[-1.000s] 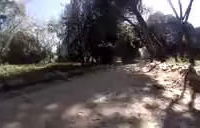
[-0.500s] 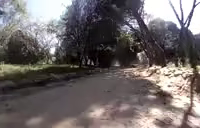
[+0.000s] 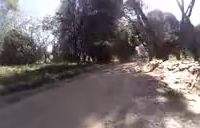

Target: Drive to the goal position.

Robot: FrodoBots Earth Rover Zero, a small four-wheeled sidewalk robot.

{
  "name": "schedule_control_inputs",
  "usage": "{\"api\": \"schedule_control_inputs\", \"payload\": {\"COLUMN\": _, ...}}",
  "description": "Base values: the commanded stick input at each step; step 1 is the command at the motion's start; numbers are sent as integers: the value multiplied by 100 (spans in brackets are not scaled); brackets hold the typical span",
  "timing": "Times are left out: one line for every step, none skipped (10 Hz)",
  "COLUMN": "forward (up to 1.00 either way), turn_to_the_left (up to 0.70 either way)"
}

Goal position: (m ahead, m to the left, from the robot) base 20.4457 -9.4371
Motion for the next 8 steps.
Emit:
{"api": "schedule_control_inputs", "payload": {"forward": 85, "turn_to_the_left": 0}}
{"api": "schedule_control_inputs", "payload": {"forward": 85, "turn_to_the_left": 0}}
{"api": "schedule_control_inputs", "payload": {"forward": 85, "turn_to_the_left": 0}}
{"api": "schedule_control_inputs", "payload": {"forward": 85, "turn_to_the_left": 0}}
{"api": "schedule_control_inputs", "payload": {"forward": 85, "turn_to_the_left": -11}}
{"api": "schedule_control_inputs", "payload": {"forward": 85, "turn_to_the_left": -30}}
{"api": "schedule_control_inputs", "payload": {"forward": 85, "turn_to_the_left": -34}}
{"api": "schedule_control_inputs", "payload": {"forward": 85, "turn_to_the_left": -34}}
